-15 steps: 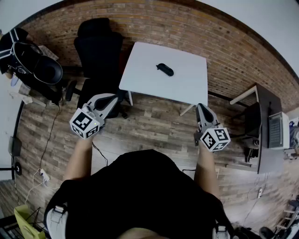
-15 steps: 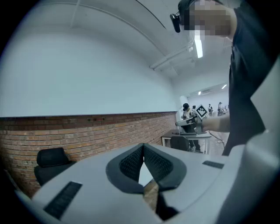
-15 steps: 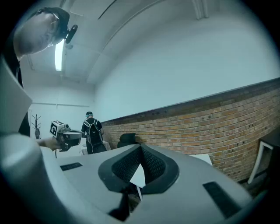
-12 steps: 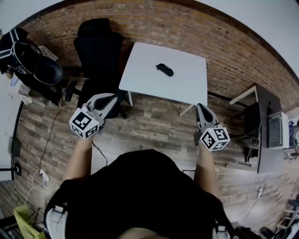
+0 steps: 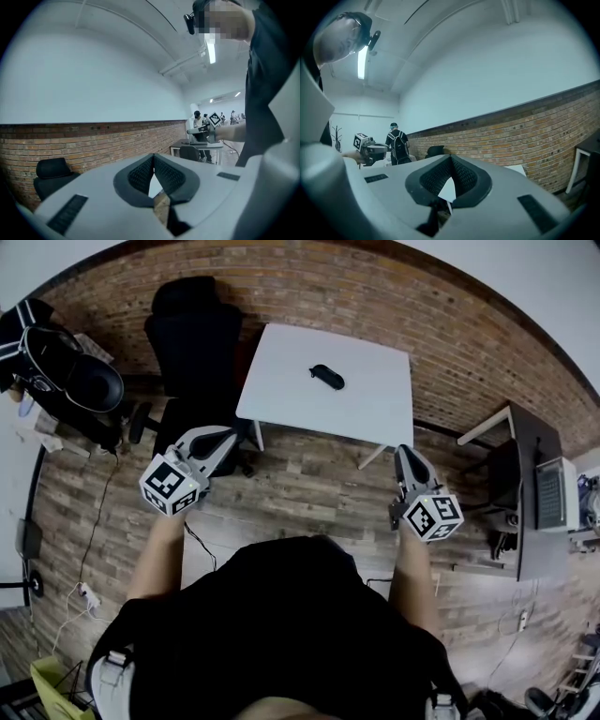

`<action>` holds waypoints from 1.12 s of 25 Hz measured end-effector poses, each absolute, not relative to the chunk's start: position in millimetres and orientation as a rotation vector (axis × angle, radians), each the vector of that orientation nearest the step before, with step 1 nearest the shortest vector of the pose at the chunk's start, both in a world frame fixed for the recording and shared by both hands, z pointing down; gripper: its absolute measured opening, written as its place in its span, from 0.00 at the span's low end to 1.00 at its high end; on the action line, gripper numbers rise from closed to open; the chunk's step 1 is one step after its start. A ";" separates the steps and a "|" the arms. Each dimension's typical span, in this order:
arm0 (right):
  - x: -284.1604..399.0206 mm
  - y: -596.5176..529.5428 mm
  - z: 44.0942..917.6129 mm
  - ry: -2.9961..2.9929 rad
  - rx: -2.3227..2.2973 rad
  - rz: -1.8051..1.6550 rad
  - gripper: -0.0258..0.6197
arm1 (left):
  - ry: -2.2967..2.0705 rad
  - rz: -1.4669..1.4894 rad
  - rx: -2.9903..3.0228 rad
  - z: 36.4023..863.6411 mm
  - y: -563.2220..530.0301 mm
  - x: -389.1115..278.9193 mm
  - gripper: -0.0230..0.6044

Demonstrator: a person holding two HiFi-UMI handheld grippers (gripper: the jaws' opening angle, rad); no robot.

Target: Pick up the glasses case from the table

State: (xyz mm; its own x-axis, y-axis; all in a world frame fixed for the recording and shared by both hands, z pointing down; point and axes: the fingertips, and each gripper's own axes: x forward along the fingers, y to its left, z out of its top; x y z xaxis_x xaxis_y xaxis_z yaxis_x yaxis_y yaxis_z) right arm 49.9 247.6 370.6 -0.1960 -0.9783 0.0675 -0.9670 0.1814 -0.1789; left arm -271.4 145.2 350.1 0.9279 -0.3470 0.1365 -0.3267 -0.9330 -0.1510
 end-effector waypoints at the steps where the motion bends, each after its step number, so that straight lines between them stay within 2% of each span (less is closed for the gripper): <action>1: 51.9 248.4 370.5 2.363 -1.953 -0.280 0.06 | 0.515 -0.248 -2.961 350.5 145.6 -269.8 0.05; 28: 158.9 193.8 388.4 2.325 -1.967 -0.341 0.06 | 0.509 -0.335 -2.937 357.0 105.2 -161.7 0.05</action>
